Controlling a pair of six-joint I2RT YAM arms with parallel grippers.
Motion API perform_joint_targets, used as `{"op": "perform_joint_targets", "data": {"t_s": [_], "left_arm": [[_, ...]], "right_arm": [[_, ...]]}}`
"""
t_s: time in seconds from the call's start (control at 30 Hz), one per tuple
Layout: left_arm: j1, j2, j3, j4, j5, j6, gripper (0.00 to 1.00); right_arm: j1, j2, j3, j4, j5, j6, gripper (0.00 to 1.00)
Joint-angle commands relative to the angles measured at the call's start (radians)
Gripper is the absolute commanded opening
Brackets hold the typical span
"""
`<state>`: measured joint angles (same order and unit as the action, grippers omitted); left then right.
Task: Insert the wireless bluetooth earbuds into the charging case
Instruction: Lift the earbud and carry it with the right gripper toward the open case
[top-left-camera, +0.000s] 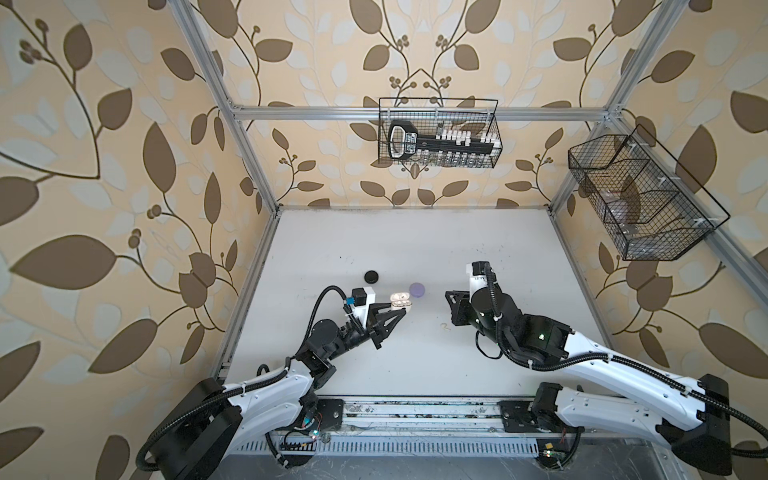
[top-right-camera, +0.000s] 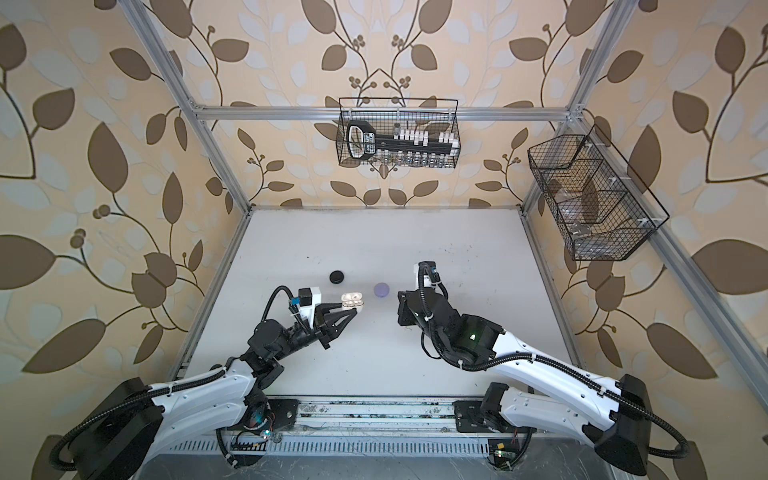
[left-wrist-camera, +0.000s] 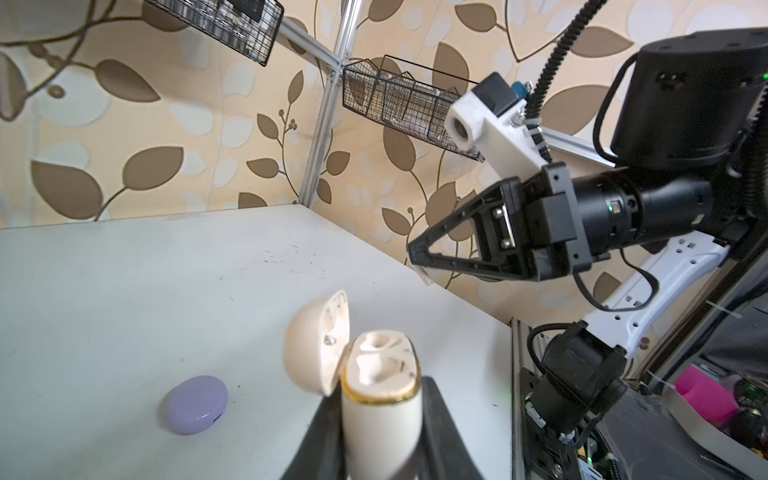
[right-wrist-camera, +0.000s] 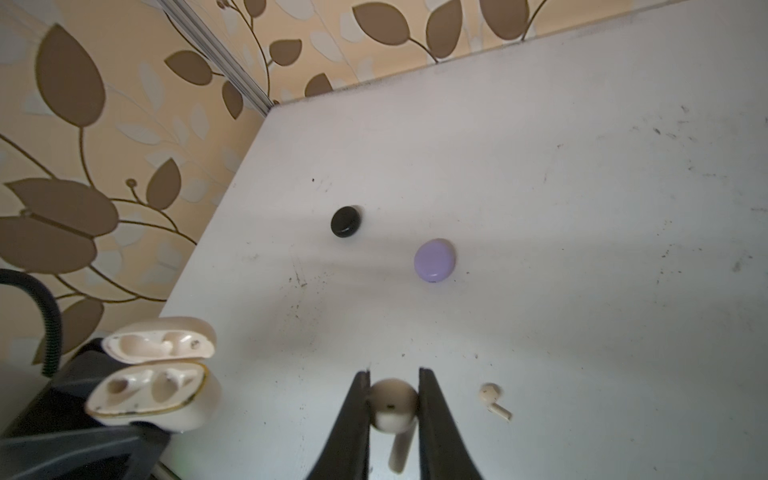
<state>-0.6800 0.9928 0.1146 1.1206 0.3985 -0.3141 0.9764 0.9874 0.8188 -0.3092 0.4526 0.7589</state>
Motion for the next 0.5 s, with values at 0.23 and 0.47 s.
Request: {"op": "perform_joint_targets", "data": {"t_s": [0.23, 0.47], "left_arm": [[-0.075, 0.127, 0.034, 0.300, 0.085, 0.047, 0.00], [-0.101, 0.118, 0.027, 0.301, 0.082, 0.080, 0.00]], "right_arm": [[0.159, -0.031, -0.026, 0.193, 0.148, 0.000, 0.17], [0.268, -0.043, -0.086, 0.343, 0.240, -0.042, 0.16]]}}
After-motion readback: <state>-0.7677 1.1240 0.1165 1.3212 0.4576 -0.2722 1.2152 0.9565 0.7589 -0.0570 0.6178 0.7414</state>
